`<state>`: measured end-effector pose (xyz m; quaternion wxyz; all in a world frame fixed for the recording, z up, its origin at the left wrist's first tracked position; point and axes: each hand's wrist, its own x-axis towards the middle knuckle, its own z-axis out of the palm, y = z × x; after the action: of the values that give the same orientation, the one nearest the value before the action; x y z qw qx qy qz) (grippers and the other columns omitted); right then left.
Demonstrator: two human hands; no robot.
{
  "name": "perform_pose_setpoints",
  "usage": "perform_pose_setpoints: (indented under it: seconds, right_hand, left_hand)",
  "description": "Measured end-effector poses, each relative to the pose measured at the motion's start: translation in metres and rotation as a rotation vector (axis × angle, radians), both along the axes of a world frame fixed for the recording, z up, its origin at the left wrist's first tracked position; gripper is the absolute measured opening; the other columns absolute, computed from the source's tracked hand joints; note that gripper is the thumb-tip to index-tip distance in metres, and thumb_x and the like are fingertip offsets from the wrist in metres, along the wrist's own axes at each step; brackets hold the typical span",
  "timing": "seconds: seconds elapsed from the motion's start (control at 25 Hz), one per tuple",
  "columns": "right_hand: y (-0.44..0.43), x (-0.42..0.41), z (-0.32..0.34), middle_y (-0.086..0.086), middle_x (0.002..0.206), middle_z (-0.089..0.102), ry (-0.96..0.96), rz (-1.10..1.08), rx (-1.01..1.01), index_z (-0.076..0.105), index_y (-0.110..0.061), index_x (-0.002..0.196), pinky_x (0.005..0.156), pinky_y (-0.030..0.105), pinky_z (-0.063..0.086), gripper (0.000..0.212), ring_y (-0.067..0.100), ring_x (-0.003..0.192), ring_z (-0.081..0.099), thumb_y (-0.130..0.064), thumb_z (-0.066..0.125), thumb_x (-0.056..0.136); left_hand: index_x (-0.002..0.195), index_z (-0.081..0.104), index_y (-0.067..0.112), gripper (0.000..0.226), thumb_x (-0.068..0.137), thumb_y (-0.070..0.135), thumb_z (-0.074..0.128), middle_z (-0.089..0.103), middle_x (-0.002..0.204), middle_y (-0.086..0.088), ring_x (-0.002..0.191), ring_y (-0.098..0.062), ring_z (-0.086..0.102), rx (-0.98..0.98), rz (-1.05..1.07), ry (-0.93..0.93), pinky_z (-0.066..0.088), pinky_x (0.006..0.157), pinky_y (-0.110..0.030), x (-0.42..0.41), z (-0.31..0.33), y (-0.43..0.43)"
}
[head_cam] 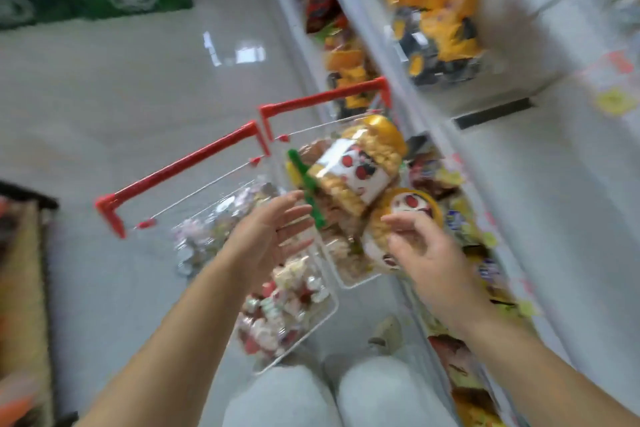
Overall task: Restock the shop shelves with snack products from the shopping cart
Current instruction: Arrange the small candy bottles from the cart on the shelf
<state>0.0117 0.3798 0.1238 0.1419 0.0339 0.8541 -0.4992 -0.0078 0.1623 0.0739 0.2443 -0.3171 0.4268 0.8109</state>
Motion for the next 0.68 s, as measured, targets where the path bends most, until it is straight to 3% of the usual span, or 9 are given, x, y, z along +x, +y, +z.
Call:
perform_pose_setpoints:
  seconds: [0.16, 0.28, 0.36, 0.44, 0.52, 0.6, 0.68]
  right_hand:
    - [-0.09, -0.008, -0.104, -0.003, 0.121, 0.057, -0.31, 0.391, 0.264, 0.06, -0.025, 0.121, 0.079, 0.018, 0.041, 0.028, 0.013, 0.1, 0.058, -0.014, 0.051, 0.096]
    - [-0.13, -0.015, -0.159, 0.004, 0.132, 0.056, -0.418, 0.506, 0.371, 0.055, -0.021, 0.132, 0.085, 0.029, 0.049, 0.037, 0.022, 0.102, 0.062, -0.013, 0.049, 0.096]
    - [-0.152, -0.023, -0.184, 0.005, 0.128, 0.06, -0.445, 0.542, 0.404, 0.053, -0.021, 0.135, 0.086, 0.036, 0.052, 0.038, 0.027, 0.106, 0.063, -0.014, 0.049, 0.098]
    - [-0.17, -0.028, -0.202, 0.002, 0.123, 0.063, -0.41, 0.609, 0.397, 0.054, -0.021, 0.134, 0.085, 0.03, 0.05, 0.037, 0.024, 0.107, 0.063, -0.017, 0.053, 0.097]
    - [-0.198, -0.027, -0.215, -0.004, 0.115, 0.063, -0.397, 0.652, 0.307, 0.05, -0.022, 0.137, 0.087, 0.032, 0.049, 0.042, 0.025, 0.111, 0.061, -0.023, 0.058, 0.096]
    - [-0.232, -0.026, -0.231, 0.0, 0.13, 0.056, -0.398, 0.618, 0.199, 0.037, -0.027, 0.145, 0.099, 0.04, 0.048, 0.055, 0.025, 0.122, 0.054, -0.032, 0.06, 0.095]
    - [-0.265, -0.026, -0.247, 0.006, 0.15, 0.036, -0.348, 0.56, 0.189, 0.03, -0.027, 0.148, 0.102, 0.037, 0.039, 0.063, 0.024, 0.13, 0.045, -0.034, 0.062, 0.093]
  left_hand:
    - [0.11, 0.064, 0.016, 0.016, 0.101, 0.023, 0.053, 0.062, 0.122, -0.013, 0.105, -0.024, 0.064, -0.154, 0.294, -0.23, 0.055, 0.088, -0.04, 0.064, -0.069, -0.083]
    - [0.106, 0.063, 0.016, 0.012, 0.101, 0.022, 0.054, 0.062, 0.107, -0.007, 0.096, -0.021, 0.063, -0.199, 0.404, -0.341, 0.053, 0.092, -0.041, 0.101, -0.105, -0.101]
    - [0.108, 0.064, 0.016, 0.013, 0.101, 0.021, 0.054, 0.064, 0.102, -0.005, 0.097, -0.022, 0.064, -0.206, 0.473, -0.393, 0.051, 0.098, -0.043, 0.117, -0.125, -0.103]
    - [0.115, 0.063, 0.014, 0.017, 0.102, 0.02, 0.054, 0.065, 0.106, -0.006, 0.102, -0.024, 0.066, -0.231, 0.532, -0.407, 0.053, 0.099, -0.043, 0.124, -0.142, -0.103]
    - [0.11, 0.063, 0.016, 0.012, 0.102, 0.017, 0.054, 0.066, 0.104, -0.005, 0.103, -0.024, 0.067, -0.284, 0.603, -0.399, 0.055, 0.095, -0.042, 0.127, -0.155, -0.104]
    - [0.108, 0.061, 0.018, 0.011, 0.102, 0.015, 0.052, 0.066, 0.104, -0.004, 0.1, -0.02, 0.067, -0.354, 0.657, -0.389, 0.056, 0.089, -0.037, 0.126, -0.163, -0.107]
    - [0.12, 0.058, 0.017, 0.018, 0.102, 0.018, 0.052, 0.066, 0.111, -0.003, 0.102, -0.018, 0.067, -0.435, 0.681, -0.357, 0.056, 0.085, -0.033, 0.123, -0.171, -0.112]
